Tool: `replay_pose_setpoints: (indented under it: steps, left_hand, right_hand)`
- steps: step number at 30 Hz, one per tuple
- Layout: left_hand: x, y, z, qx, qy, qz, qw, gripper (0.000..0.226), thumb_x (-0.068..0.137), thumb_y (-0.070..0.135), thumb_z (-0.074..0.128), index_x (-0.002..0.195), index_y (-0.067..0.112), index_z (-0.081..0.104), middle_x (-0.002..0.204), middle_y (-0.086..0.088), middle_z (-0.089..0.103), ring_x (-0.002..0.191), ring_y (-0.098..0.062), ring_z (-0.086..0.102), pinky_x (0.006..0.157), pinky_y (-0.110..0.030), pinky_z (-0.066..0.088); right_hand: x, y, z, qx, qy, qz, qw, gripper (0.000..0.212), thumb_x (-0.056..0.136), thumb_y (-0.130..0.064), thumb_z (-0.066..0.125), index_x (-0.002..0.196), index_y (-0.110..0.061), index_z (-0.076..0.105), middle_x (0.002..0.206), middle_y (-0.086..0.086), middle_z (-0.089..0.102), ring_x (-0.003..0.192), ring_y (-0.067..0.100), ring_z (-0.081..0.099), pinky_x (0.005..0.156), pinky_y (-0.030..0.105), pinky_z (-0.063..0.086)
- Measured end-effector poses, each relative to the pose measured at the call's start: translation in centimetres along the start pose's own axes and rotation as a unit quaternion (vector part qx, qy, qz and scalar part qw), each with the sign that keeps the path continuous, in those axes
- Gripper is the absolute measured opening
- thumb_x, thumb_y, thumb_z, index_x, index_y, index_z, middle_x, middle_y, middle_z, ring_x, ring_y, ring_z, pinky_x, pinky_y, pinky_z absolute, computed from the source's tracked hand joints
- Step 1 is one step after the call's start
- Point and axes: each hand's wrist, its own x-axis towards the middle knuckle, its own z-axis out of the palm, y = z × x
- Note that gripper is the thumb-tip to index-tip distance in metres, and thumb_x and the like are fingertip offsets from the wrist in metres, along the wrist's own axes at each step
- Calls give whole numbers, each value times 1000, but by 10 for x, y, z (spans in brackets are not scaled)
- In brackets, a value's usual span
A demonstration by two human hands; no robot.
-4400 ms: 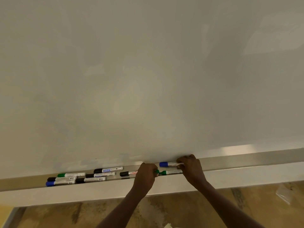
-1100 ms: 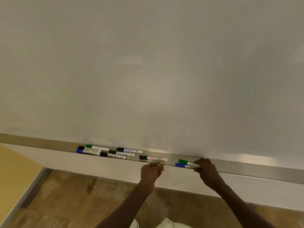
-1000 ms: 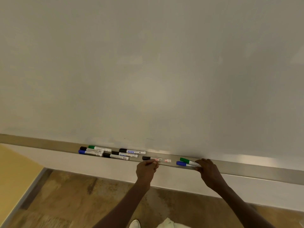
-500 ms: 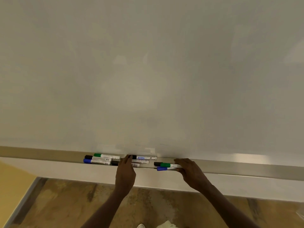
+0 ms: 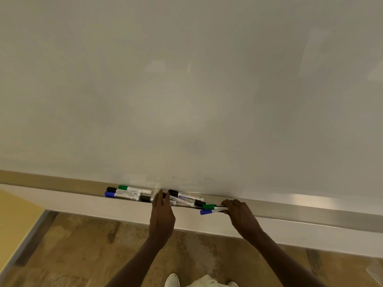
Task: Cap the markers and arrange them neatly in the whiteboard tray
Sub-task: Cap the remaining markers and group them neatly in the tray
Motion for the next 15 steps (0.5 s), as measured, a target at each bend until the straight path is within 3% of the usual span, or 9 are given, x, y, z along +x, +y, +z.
replay_pose_setpoints:
  steps: [4,9,13,15]
  left_hand:
    - [-2,-7,0,42,2,-22,999,43,87,0,58,129,-7,48,134,-32,49,130,-45,42,105,-51,41]
    - [-6,-10,11,154,-15,54,986,22,80,-1,60,100,-11,64,113,-30,64,113,-46,58,93,-61,47]
    - [-12,10,17,122,-20,35,992,39,89,7,37,112,-18,56,115,-35,60,116,-50,53,95,-59,47]
    - [-16,25,21,57,-29,0,998,36,86,-2,50,119,-16,52,124,-36,54,122,-50,48,100,-55,45]
  right_hand:
    - [0,-2,0,29,-4,-7,1000,19,81,-15,71,97,-18,61,83,2,68,68,15,57,55,27,47]
    - [-2,5,-6,67,4,14,998,23,82,-2,65,99,-16,59,91,4,65,77,16,55,63,28,49]
    - [-15,19,-17,93,22,40,995,31,79,4,67,104,-14,59,95,7,65,79,17,56,66,25,49]
    - [-18,27,-23,100,24,56,993,35,79,6,63,107,-15,58,97,7,65,81,18,55,68,27,48]
